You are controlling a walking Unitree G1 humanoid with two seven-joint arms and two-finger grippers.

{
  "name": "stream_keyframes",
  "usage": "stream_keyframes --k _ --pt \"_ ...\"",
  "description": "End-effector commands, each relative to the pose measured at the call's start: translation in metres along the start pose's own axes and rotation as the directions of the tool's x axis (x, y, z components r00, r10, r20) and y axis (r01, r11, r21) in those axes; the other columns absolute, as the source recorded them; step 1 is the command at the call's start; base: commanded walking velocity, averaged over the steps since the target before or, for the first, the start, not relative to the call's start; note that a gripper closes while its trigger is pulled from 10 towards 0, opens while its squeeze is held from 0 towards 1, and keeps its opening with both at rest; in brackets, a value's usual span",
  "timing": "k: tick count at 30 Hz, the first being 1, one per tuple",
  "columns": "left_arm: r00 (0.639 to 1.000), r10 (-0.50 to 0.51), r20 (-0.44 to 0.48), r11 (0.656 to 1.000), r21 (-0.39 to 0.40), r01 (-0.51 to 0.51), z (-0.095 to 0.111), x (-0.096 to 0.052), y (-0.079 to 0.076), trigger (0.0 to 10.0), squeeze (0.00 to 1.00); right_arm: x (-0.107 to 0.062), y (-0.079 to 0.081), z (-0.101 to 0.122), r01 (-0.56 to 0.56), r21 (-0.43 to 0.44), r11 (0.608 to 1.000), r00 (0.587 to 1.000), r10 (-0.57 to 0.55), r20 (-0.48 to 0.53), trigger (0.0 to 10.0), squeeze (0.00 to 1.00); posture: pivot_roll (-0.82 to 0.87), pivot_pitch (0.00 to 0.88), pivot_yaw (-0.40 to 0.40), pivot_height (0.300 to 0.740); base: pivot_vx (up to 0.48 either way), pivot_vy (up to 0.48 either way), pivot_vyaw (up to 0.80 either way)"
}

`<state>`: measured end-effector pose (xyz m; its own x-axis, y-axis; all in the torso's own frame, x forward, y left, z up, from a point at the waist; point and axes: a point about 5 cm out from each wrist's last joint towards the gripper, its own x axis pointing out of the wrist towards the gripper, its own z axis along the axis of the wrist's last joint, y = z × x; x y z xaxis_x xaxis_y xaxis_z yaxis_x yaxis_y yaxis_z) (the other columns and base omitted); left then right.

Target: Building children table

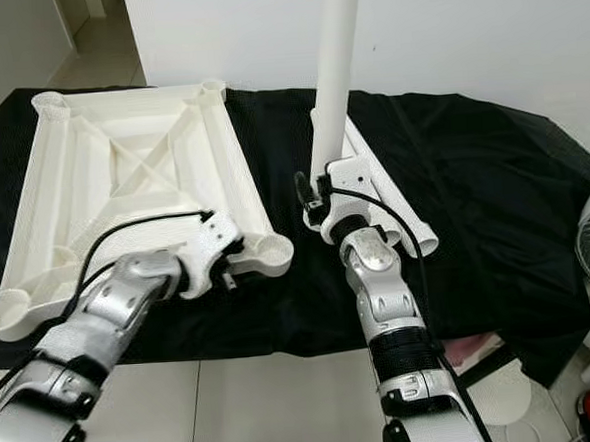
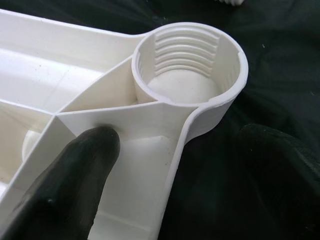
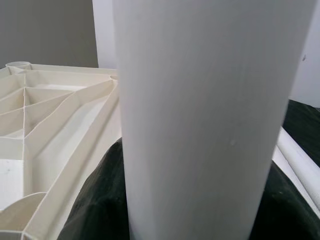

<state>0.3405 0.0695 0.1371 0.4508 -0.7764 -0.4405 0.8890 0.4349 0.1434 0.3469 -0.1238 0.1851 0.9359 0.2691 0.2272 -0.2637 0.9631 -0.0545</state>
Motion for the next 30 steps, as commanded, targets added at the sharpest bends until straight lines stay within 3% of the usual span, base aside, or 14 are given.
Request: stream_keyframes --k 1,11,16,22,30 --pt "0.969 0.244 0.023 0.970 0.016 -0.244 0.008 0.001 0.013 10.0 0.00 0.001 -0.001 0.001 0.004 -0.003 1.000 1.000 -0.004 -0.001 10.0 0.00 0.04 0.063 -0.066 0.740 0.000 0.000 0.00" --pt "0.977 0.209 0.050 0.978 -0.004 -0.209 0.018 0.015 0.003 10.0 0.00 -0.002 0.000 -0.002 0.001 -0.004 1.000 1.000 -0.001 -0.018 10.0 0.00 0.03 0.067 -0.061 0.740 0.000 0.000 0.00" --pt "0.984 0.141 0.107 0.990 -0.027 -0.139 0.020 0.020 -0.016 10.0 0.00 -0.001 0.004 -0.008 -0.028 -0.011 1.000 0.999 0.028 -0.036 10.0 0.00 0.05 0.069 -0.067 0.740 0.000 0.000 0.00" --pt "0.984 0.121 0.128 0.993 -0.023 -0.119 0.018 0.017 -0.021 10.0 0.00 0.000 0.007 -0.012 -0.052 -0.007 0.999 0.997 0.052 -0.052 10.0 0.00 0.06 0.068 -0.071 0.740 0.000 0.000 0.00" --pt "0.966 0.092 0.240 0.995 -0.059 -0.080 0.022 -0.008 -0.021 10.0 0.00 0.005 0.013 -0.017 -0.112 -0.009 0.994 0.992 0.111 -0.056 10.0 0.00 0.09 0.063 -0.079 0.740 0.000 0.000 0.00"
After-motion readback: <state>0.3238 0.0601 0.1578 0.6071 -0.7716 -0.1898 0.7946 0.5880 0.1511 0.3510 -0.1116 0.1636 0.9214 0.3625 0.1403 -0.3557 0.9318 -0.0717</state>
